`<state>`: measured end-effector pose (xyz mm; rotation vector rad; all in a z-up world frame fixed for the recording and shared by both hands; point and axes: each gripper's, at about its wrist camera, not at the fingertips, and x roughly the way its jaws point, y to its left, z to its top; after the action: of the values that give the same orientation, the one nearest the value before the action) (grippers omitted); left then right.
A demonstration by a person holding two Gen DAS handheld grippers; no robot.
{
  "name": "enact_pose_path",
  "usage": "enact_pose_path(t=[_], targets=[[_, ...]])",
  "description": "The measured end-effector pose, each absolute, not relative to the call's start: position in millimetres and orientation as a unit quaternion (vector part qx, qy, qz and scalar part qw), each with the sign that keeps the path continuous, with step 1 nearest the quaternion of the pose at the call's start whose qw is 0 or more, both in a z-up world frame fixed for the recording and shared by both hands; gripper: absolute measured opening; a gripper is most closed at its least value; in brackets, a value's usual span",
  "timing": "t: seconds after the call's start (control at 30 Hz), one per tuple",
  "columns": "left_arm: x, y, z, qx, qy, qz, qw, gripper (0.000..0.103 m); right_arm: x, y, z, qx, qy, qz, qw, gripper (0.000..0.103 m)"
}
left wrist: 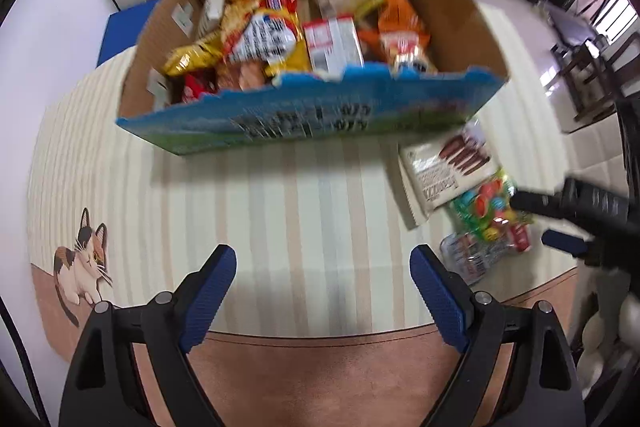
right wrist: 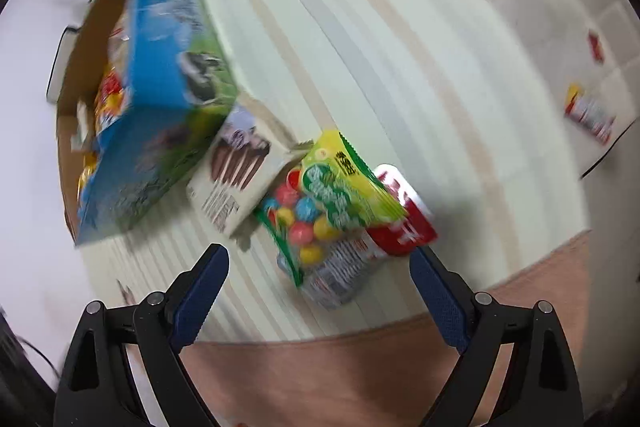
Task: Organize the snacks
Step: 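Grasp the green candy bag with right tool while left tool grasps red-white pouch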
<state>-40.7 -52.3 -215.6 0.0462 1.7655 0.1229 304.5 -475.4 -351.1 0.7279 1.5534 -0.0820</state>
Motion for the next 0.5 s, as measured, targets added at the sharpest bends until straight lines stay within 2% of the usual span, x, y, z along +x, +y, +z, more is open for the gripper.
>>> enact_pose_path(t=[0.1,0.23,0.27,0.3,0.37,0.5], targets=[[-41.0,-61.0,-233.1,0.048,0.777,0.057,0.625,0.089,319.7,-470.8,-374.6,0.326,0.697,-0.045,0.637,0.094],[-40.1,-68.1,-239.5,0.079,0.776,0.056,0.623,0.089,333.8,-455.9,-383.9,0.248,0.711,-0.048,0.656,0.092],[-40.2,-69.0,-239.7,0.083,0.775,0.055,0.623,0.089,333.4,-452.8,-381.2,0.232,0.708,-0.034,0.666,0.085],[-40.7,-70.1,-240.0,0.085,0.776,0.054,0.623,0.089,332.1,-451.1,-379.4,0.217,0.708,-0.03,0.671,0.068],[-43.9,-72.5,-240.6,0.083,0.778,0.052,0.62,0.089,326.1,-453.2,-376.7,0.2,0.708,-0.014,0.677,0.057],[-49.8,-83.1,-247.1,0.077,0.786,0.041,0.612,0.089,307.8,-471.4,-372.1,0.198,0.708,0.002,0.678,0.053]])
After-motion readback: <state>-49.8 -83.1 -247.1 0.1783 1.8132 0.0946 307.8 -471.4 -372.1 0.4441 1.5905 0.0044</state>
